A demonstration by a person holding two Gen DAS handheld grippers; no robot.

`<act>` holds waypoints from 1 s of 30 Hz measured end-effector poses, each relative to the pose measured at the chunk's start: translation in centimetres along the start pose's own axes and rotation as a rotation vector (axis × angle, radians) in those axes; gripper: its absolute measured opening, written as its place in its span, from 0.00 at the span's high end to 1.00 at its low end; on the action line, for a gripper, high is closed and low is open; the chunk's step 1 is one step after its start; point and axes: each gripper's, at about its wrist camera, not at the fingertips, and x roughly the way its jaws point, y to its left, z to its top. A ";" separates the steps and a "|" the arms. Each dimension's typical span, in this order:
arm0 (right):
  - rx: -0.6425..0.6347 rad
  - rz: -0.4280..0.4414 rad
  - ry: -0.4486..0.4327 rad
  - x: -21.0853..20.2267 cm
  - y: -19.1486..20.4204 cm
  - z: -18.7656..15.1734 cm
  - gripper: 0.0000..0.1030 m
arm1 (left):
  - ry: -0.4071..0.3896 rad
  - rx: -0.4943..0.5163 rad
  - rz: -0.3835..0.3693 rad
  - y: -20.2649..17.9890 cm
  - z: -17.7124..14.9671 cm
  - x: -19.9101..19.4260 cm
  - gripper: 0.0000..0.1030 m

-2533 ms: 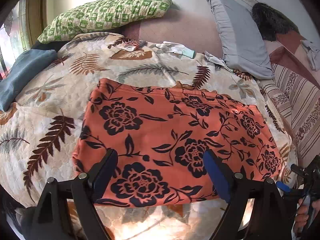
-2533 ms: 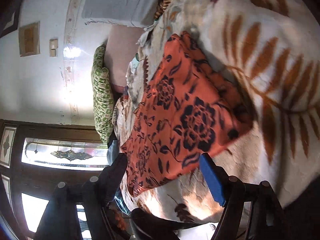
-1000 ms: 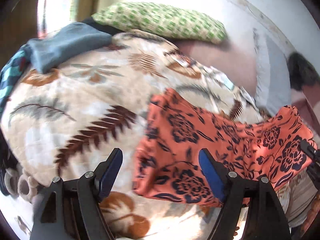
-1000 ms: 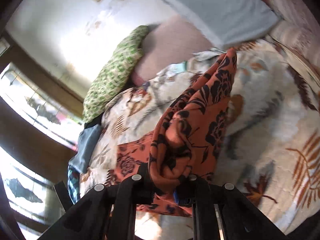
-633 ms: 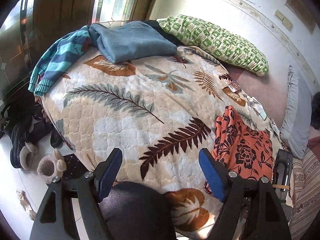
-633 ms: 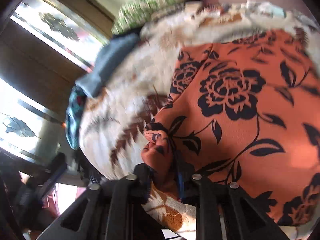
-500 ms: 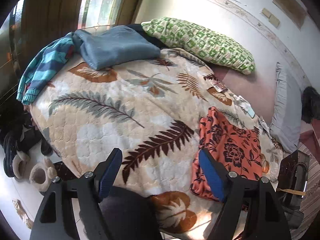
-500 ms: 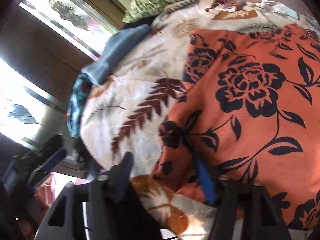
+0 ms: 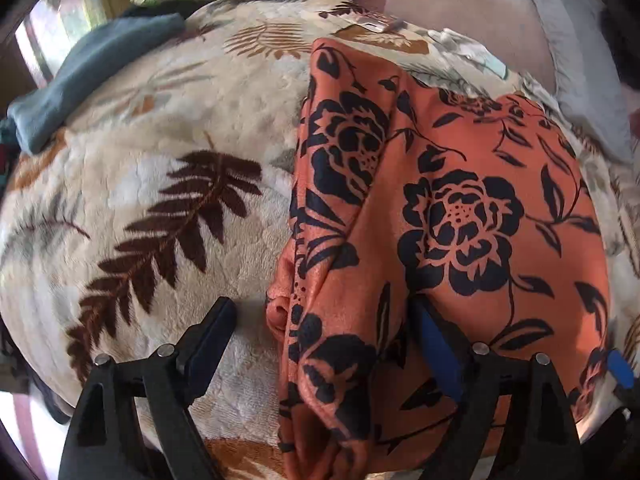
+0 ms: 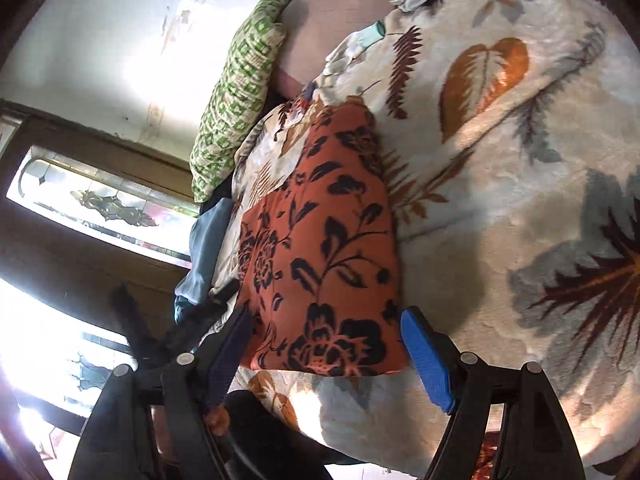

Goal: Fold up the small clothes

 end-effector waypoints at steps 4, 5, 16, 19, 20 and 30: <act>0.016 0.011 -0.003 -0.1 -1.3 2.9 0.23 | -0.098 0.056 0.027 -1.4 1.5 -4.6 0.15; 0.010 0.014 -0.009 0.1 -1.2 4.0 0.23 | -0.141 0.071 0.029 -1.9 2.1 -5.7 0.15; 0.100 0.121 0.247 14.0 -2.4 14.3 0.19 | -0.006 0.165 0.071 -5.2 4.1 1.8 0.06; 0.126 0.160 0.259 14.6 -2.7 14.3 0.42 | 0.009 0.125 0.020 -4.0 4.1 2.0 0.04; 0.121 0.200 0.233 13.8 -2.2 14.2 0.48 | 0.002 0.123 0.025 -4.0 3.9 2.2 0.02; 0.211 0.142 0.168 11.8 -3.5 12.7 0.31 | -0.087 0.096 -0.038 -3.6 3.6 -1.8 0.03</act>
